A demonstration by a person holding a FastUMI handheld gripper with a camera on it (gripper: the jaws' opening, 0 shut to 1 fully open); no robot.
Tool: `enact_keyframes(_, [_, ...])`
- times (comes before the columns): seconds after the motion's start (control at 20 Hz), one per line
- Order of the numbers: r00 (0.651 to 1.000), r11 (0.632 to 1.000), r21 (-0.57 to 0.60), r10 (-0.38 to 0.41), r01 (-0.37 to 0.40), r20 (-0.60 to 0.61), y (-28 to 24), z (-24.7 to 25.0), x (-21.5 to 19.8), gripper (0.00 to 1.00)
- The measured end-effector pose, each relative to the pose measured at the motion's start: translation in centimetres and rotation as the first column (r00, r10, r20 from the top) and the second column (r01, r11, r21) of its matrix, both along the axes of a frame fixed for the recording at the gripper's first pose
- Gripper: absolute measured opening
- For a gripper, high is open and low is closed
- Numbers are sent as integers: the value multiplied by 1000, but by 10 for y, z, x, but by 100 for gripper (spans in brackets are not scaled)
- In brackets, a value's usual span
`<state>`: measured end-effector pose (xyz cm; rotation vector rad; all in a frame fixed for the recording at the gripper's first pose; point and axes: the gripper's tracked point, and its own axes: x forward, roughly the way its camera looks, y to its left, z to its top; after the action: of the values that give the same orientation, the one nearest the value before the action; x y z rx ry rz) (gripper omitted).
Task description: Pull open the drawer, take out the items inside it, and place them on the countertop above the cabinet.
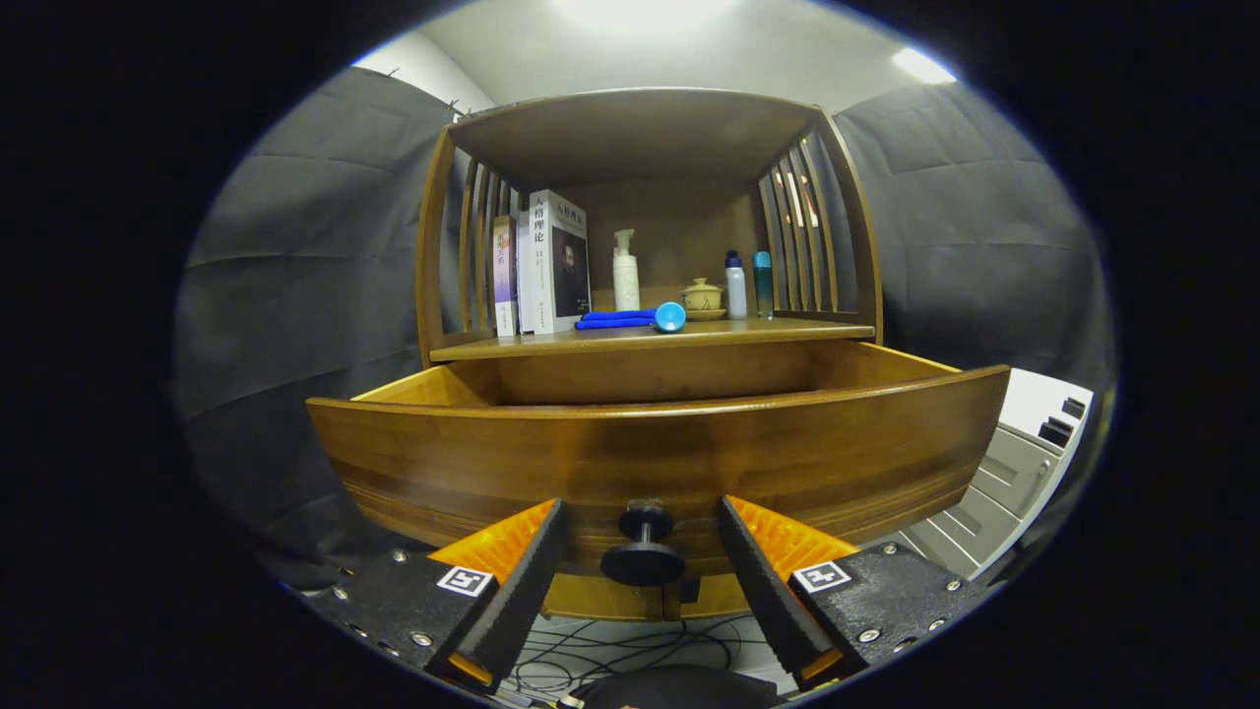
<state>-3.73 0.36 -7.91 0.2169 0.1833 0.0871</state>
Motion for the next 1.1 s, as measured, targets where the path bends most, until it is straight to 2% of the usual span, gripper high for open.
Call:
enact_keyframes(0.15, [999, 999, 7, -32, 33, -13, 0, 3, 2, 93])
enact_keyframes(0.65, [1000, 1000, 5, 2, -2, -15, -7, 4, 49, 93])
enact_keyframes(1.1, [999, 1000, 3, -15, 15, -45, -2, 7, 92, 92])
